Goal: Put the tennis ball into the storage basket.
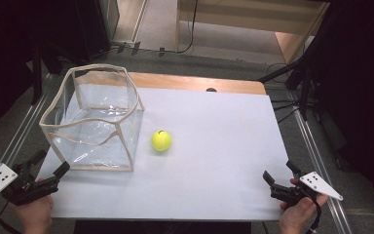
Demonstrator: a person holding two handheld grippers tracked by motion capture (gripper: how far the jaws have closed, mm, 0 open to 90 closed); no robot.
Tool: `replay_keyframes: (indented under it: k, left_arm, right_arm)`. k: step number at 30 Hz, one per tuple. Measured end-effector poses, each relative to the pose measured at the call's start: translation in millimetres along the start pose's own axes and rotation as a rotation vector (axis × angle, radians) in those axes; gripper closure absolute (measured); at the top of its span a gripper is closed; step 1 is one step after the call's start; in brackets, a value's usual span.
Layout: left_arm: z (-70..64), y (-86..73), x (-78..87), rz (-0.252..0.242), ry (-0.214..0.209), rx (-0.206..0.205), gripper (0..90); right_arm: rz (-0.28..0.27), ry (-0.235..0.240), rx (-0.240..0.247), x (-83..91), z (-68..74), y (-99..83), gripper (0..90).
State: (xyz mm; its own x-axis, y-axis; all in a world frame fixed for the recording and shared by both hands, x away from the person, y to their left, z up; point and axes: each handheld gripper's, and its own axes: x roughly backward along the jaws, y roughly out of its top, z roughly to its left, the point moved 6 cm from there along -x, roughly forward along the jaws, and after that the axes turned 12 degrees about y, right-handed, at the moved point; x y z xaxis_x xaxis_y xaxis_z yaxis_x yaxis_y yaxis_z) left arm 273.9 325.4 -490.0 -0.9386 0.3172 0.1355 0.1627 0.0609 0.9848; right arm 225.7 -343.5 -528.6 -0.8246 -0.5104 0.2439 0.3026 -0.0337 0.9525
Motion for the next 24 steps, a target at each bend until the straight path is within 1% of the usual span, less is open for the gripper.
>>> replay_keyframes:
  k: [1, 2, 3, 5, 6, 8, 9, 10, 11, 12, 13, 14, 15, 16, 18, 19, 22, 24]
  left_arm:
    - [0.0, 0.0, -0.1, 0.001, 0.001, 0.0, 6.5]
    - [-0.1, -0.1, 0.0, 0.002, 0.001, 0.001, 6.5]
    - [-0.2, -0.2, 0.1, 0.003, 0.0, -0.001, 6.5]
    - [-0.2, -0.4, 0.2, 0.004, -0.002, -0.003, 6.5]
    - [-0.3, -0.4, 0.4, 0.003, 0.0, -0.001, 6.5]
    - [-0.1, -0.4, 0.5, 0.002, -0.001, 0.001, 6.5]
    - [0.0, -0.4, 0.7, 0.001, -0.001, 0.002, 6.5]
    - [-0.1, -0.4, 0.8, 0.001, -0.002, 0.002, 6.5]
    - [0.0, -0.5, 1.0, 0.001, -0.002, 0.001, 6.5]
    - [-0.1, -0.5, 1.1, 0.0, -0.003, 0.002, 6.5]
    - [-0.1, -0.5, 1.1, -0.001, -0.004, 0.003, 6.5]
    - [-0.2, -0.6, 1.0, 0.0, -0.004, 0.003, 6.5]
    - [-0.2, -0.7, 1.0, 0.002, -0.004, 0.001, 6.5]
    - [-0.5, -0.9, 0.8, 0.003, -0.004, -0.002, 6.5]
    - [-1.1, -1.2, 0.6, 0.007, -0.003, -0.008, 6.5]
    - [-1.4, -1.2, 0.4, 0.007, -0.003, -0.01, 6.5]
    - [-1.7, -1.3, 0.3, 0.006, -0.003, -0.013, 6.5]
    - [-1.6, -1.3, 0.4, 0.007, -0.004, -0.013, 6.5]
  right_arm:
    - [-0.013, -0.002, -0.005, 0.9, -1.7, 0.9, 0.0]
    - [-0.013, -0.002, -0.005, 0.9, -1.7, 0.9, 0.0]
    - [-0.021, 0.003, -0.026, 1.9, -0.9, 1.4, 0.0]
    - [-0.035, -0.009, -0.024, 3.1, -1.9, 3.5, 0.0]
    - [-0.04, -0.016, -0.034, 2.6, -1.6, 4.4, 0.0]
    - [-0.03, -0.009, -0.028, 0.0, -1.2, 5.5, 0.0]
    - [-0.015, -0.013, -0.029, -1.8, 0.8, 5.3, 0.0]
    - [-0.004, -0.023, -0.013, -3.9, 1.9, 5.8, 0.0]
    - [0.005, -0.022, -0.005, -5.9, 3.5, 6.4, 0.0]
    - [0.012, -0.012, -0.007, -7.4, 5.6, 7.0, 0.0]
    - [-0.002, 0.022, -0.013, -10.7, 9.0, 11.3, 0.0]
    - [-0.002, 0.022, -0.013, -10.7, 9.0, 11.3, 0.0]
    - [0.006, 0.025, -0.027, -11.8, 12.1, 13.0, 0.0]
    - [0.012, 0.023, -0.013, -13.4, 14.0, 14.9, 0.0]
    - [0.021, 0.033, -0.006, -17.0, 19.2, 17.9, 0.0]
    - [0.039, 0.044, 0.014, -21.5, 23.5, 20.1, 0.0]
    - [0.055, 0.045, 0.025, -26.3, 26.6, 21.8, 0.0]
    - [0.065, 0.056, 0.029, -30.6, 28.5, 23.7, 0.0]
